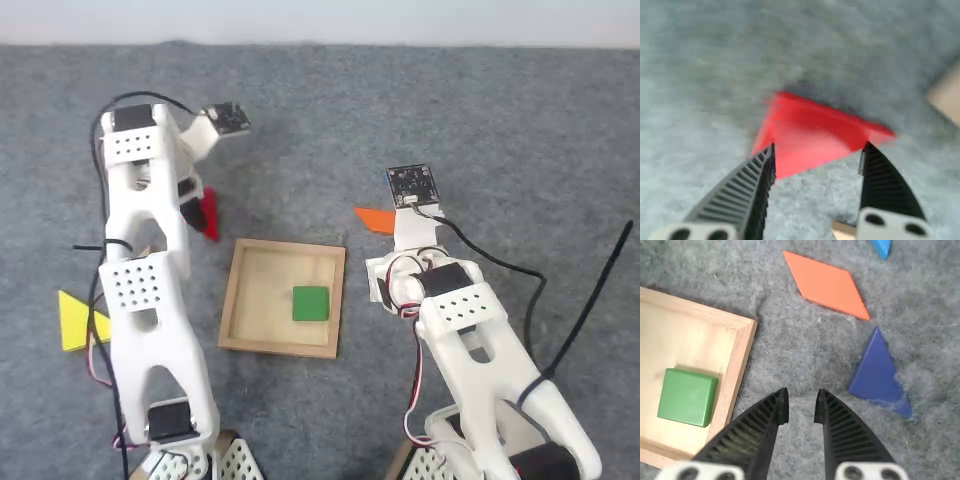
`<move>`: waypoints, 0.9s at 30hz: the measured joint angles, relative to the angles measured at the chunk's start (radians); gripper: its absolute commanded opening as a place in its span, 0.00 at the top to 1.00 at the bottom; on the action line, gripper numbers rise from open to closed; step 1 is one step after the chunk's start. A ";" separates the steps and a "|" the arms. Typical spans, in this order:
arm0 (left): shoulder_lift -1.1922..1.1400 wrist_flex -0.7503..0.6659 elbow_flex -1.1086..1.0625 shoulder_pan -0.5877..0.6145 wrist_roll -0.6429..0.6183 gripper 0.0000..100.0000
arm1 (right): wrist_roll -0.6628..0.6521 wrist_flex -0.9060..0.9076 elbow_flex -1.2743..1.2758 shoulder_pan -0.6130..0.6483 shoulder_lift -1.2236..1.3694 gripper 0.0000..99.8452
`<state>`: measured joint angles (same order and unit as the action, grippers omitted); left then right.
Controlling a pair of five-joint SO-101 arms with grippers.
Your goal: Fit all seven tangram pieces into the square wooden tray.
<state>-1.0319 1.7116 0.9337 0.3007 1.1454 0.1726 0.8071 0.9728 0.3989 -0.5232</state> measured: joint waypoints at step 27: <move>0.295 -0.169 -0.269 0.002 -0.396 0.82 | 0.000 0.000 0.000 0.000 0.000 0.89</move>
<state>-0.7373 1.5428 0.6651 0.3023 0.7495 0.1726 0.8071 0.9728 0.3989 -0.5232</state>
